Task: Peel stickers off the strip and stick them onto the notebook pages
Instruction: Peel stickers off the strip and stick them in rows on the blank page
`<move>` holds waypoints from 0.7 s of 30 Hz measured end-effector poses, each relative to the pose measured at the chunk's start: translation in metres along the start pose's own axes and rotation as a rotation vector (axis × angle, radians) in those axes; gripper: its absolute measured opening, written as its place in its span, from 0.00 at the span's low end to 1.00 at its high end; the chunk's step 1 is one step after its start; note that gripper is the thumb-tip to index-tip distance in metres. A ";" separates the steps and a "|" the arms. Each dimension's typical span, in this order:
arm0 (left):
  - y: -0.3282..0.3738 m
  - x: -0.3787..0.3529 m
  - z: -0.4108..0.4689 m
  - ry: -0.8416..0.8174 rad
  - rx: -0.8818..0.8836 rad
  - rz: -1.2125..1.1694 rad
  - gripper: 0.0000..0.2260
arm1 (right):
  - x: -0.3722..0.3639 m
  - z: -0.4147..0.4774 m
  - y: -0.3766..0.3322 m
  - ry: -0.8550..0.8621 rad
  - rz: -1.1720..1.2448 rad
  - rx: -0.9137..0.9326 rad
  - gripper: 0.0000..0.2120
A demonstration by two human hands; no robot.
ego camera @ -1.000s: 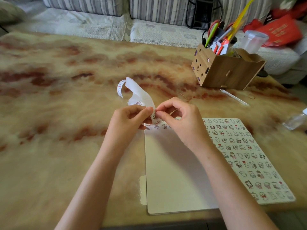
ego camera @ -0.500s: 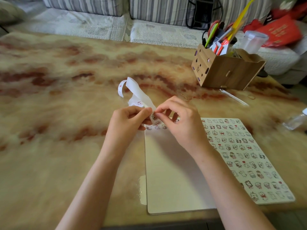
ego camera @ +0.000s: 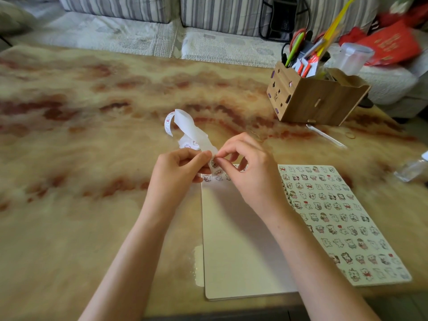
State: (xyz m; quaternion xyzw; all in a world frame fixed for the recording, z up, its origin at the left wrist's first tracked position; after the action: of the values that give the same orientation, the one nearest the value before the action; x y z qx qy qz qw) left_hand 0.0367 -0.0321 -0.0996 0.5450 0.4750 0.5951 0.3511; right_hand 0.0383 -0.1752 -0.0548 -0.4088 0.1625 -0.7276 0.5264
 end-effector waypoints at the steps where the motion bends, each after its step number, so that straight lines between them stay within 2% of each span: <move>1: 0.000 0.000 0.000 0.003 0.002 0.001 0.08 | 0.000 0.000 -0.001 0.001 -0.004 0.003 0.03; 6: -0.002 0.002 -0.001 0.021 0.023 -0.009 0.08 | -0.003 -0.002 -0.004 -0.029 -0.023 0.017 0.03; 12: -0.003 0.003 0.000 0.021 0.025 0.003 0.09 | -0.002 0.000 0.003 -0.079 0.106 -0.133 0.02; 17: -0.004 0.007 -0.001 0.056 0.029 0.036 0.09 | 0.016 0.004 0.011 -0.024 0.277 -0.337 0.04; 21: -0.003 0.007 -0.003 0.065 0.009 0.103 0.08 | 0.044 -0.002 0.040 -0.054 0.238 -0.568 0.02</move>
State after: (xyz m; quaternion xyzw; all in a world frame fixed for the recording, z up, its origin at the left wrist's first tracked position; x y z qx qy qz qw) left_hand 0.0320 -0.0255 -0.1000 0.5506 0.4600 0.6276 0.3022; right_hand 0.0569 -0.2306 -0.0638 -0.5370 0.3919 -0.5752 0.4766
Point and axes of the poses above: each hand's wrist, its own z-axis towards the middle knuckle, its own x-axis out of the back of the hand, y = z × x, the point moved 8 cm from there along z, towards the middle knuckle, and after that the axes turned 12 degrees about z, right-handed, at the moved point
